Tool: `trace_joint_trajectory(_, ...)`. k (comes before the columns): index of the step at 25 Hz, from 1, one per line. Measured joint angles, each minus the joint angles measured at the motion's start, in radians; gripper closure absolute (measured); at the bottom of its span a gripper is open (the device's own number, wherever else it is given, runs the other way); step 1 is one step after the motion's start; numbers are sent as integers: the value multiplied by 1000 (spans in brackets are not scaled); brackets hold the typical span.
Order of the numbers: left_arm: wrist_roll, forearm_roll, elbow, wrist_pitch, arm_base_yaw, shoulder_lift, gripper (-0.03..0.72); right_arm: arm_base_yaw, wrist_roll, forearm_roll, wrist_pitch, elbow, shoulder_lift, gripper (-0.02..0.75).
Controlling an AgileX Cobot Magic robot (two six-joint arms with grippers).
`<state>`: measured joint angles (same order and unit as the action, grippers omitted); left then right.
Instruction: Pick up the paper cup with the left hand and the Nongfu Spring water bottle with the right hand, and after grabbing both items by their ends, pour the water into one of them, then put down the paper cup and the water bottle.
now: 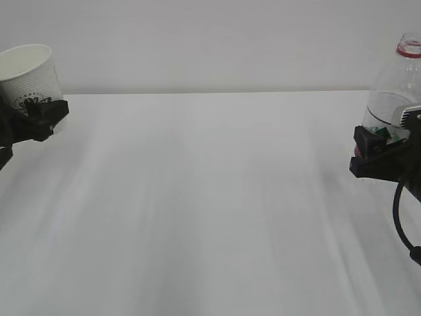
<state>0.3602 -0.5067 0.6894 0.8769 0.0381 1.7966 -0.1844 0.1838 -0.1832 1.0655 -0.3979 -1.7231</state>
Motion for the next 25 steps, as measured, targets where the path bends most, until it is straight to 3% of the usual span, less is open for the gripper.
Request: trace_joint_trajectory(25, -143, 274, 0, 73, 1, 126, 213, 0, 0, 3, 0, 0, 0, 238)
